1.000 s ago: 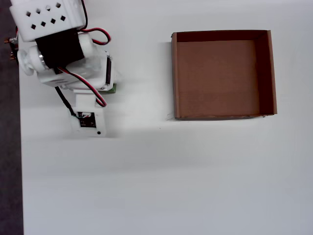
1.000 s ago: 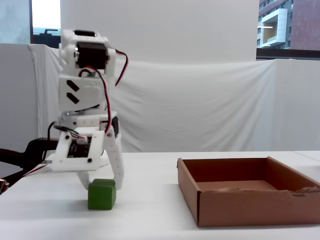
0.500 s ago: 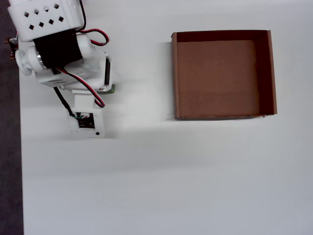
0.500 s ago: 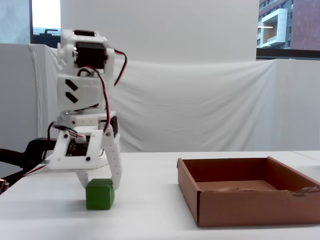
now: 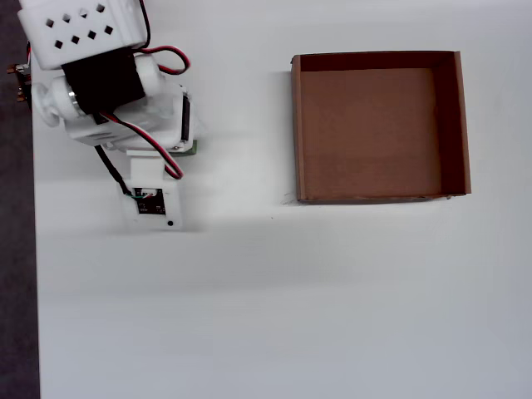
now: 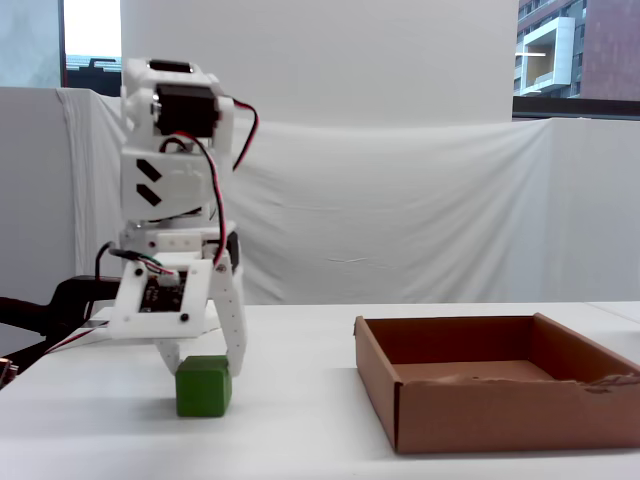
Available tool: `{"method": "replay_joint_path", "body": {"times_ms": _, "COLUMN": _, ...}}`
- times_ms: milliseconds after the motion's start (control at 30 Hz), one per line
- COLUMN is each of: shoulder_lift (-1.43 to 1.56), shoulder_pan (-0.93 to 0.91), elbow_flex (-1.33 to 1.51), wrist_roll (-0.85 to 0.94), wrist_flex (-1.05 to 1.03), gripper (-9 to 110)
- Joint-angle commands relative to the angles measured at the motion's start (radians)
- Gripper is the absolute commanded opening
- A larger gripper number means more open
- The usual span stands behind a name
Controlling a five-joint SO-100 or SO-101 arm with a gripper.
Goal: Grasp a green cube and put it in a box.
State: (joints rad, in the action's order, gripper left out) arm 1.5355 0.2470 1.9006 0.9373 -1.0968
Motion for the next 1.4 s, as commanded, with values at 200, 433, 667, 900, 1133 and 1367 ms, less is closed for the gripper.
{"method": "replay_joint_path", "body": {"times_ms": 200, "shoulder_lift": 0.16, "shoulder_pan": 0.026, "elbow_flex": -0.006, "wrist_roll": -0.003, "wrist_flex": -0.055, "gripper": 14}}
{"method": "replay_joint_path", "body": {"times_ms": 433, "shoulder_lift": 0.272, "shoulder_pan": 0.043, "elbow_flex": -0.002, "wrist_roll": -0.005, "wrist_flex": -0.08, "gripper": 14}}
{"method": "replay_joint_path", "body": {"times_ms": 667, "shoulder_lift": 0.365, "shoulder_pan": 0.048, "elbow_flex": -0.005, "wrist_roll": -0.005, "wrist_flex": -0.109, "gripper": 14}}
{"method": "replay_joint_path", "body": {"times_ms": 900, "shoulder_lift": 0.39, "shoulder_pan": 0.106, "elbow_flex": -0.028, "wrist_roll": -0.011, "wrist_flex": -0.129, "gripper": 14}}
{"method": "replay_joint_path", "body": {"times_ms": 1133, "shoulder_lift": 0.327, "shoulder_pan": 0.187, "elbow_flex": -0.149, "wrist_roll": -0.026, "wrist_flex": -0.14, "gripper": 14}}
{"method": "replay_joint_path", "body": {"times_ms": 1367, "shoulder_lift": 0.186, "shoulder_pan": 0.244, "elbow_flex": -0.347, "wrist_roll": -0.044, "wrist_flex": -0.195, "gripper": 14}}
